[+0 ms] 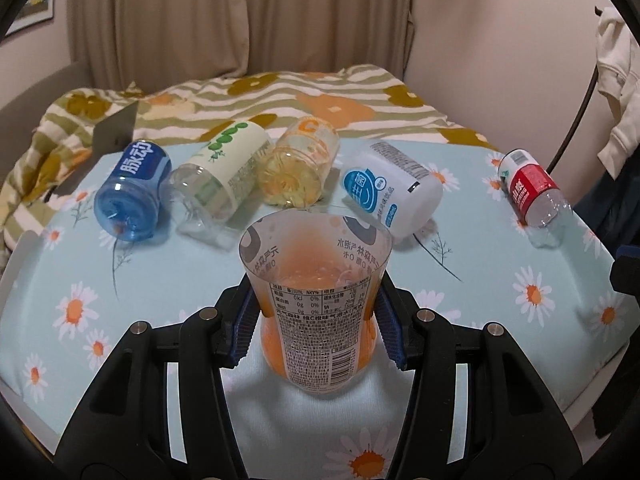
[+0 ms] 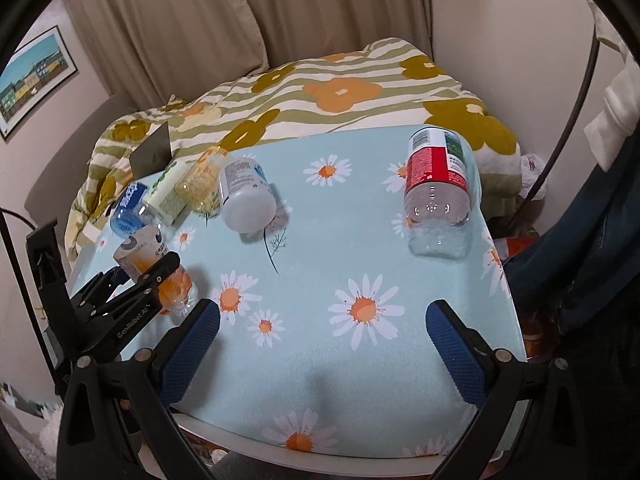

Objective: Flip cup upright
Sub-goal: 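Lift and rotate the cup with the left gripper so its opening faces up, then lower the upright cup onto the tablecloth and open the left gripper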

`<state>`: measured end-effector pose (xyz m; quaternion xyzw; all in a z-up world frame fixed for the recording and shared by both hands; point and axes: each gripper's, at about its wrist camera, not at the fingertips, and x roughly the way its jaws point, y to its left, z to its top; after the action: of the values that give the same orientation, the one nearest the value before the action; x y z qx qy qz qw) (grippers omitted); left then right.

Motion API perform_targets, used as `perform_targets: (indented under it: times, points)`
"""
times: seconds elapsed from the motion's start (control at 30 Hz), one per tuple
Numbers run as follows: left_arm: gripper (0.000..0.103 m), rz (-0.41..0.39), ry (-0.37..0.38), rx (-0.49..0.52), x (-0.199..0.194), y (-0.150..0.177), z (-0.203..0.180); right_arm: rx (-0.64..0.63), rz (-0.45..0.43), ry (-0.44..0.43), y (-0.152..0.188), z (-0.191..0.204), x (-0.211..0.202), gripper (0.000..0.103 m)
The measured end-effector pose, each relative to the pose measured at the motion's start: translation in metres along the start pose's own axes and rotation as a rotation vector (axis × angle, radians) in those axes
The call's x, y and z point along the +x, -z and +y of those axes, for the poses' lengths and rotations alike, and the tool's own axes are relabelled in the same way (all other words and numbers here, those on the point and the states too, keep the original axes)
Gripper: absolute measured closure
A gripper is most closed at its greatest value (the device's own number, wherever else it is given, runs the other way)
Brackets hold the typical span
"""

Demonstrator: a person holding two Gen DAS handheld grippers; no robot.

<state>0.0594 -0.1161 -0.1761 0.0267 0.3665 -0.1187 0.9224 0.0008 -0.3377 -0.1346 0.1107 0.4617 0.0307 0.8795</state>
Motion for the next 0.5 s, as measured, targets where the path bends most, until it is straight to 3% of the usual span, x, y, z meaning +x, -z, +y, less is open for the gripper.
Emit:
perform_targets:
  times: [0.27, 0.5]
  points:
    - [0.046, 0.040, -0.042, 0.012, -0.011, 0.011, -0.006, -0.008, 0.000, -0.030, 0.003, -0.004, -0.004, 0.000]
    - [0.046, -0.001, -0.065, 0.033, -0.020, 0.024, -0.012, -0.033, -0.002, -0.036, 0.006, -0.001, -0.005, 0.000]
